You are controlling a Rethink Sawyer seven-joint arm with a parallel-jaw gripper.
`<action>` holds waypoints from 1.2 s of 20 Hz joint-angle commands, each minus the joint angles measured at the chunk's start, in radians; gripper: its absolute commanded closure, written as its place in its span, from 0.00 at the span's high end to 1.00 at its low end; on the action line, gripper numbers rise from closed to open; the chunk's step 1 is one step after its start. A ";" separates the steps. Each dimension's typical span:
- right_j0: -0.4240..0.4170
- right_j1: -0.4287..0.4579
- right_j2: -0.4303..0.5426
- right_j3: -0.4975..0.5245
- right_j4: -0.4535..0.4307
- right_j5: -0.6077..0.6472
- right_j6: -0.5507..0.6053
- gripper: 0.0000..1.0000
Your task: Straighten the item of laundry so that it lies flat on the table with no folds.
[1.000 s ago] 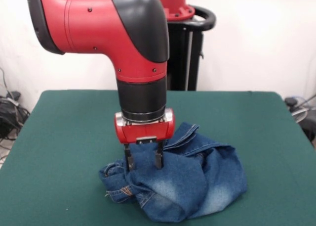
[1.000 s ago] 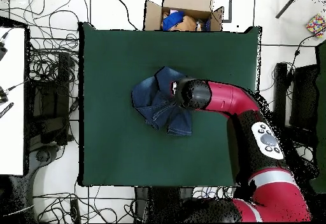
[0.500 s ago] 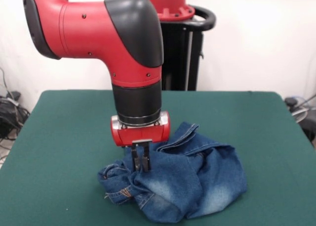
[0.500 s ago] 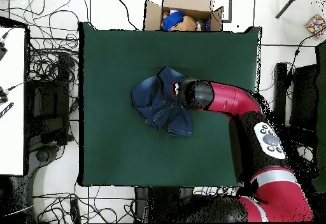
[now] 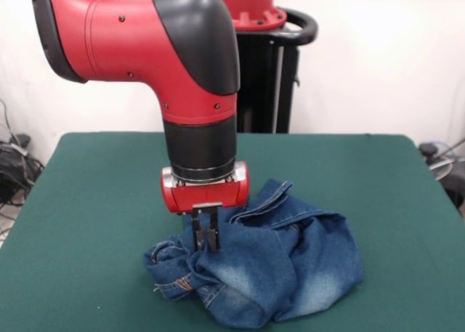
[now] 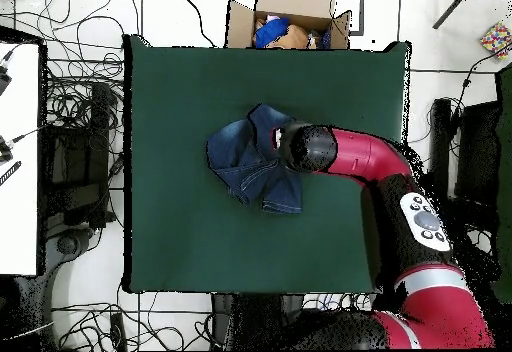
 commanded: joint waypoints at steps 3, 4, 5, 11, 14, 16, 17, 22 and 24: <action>0.005 -0.175 0.046 0.024 0.057 0.235 0.017 0.00; 0.008 -0.208 0.046 0.031 0.070 0.261 0.025 0.00; 0.011 -0.241 0.047 0.032 0.090 0.294 0.037 0.00; 0.052 -0.368 0.023 -0.073 0.151 0.585 0.091 0.00; 0.051 -0.398 0.029 -0.133 0.177 0.708 0.111 0.00; 0.051 -0.412 0.027 -0.168 0.184 0.759 0.120 0.00; 0.054 -0.422 0.024 -0.193 0.176 0.778 0.115 0.00; 0.054 -0.478 0.017 -0.289 0.171 0.892 0.112 0.00; 0.055 -0.485 0.017 -0.332 0.169 0.948 0.117 0.00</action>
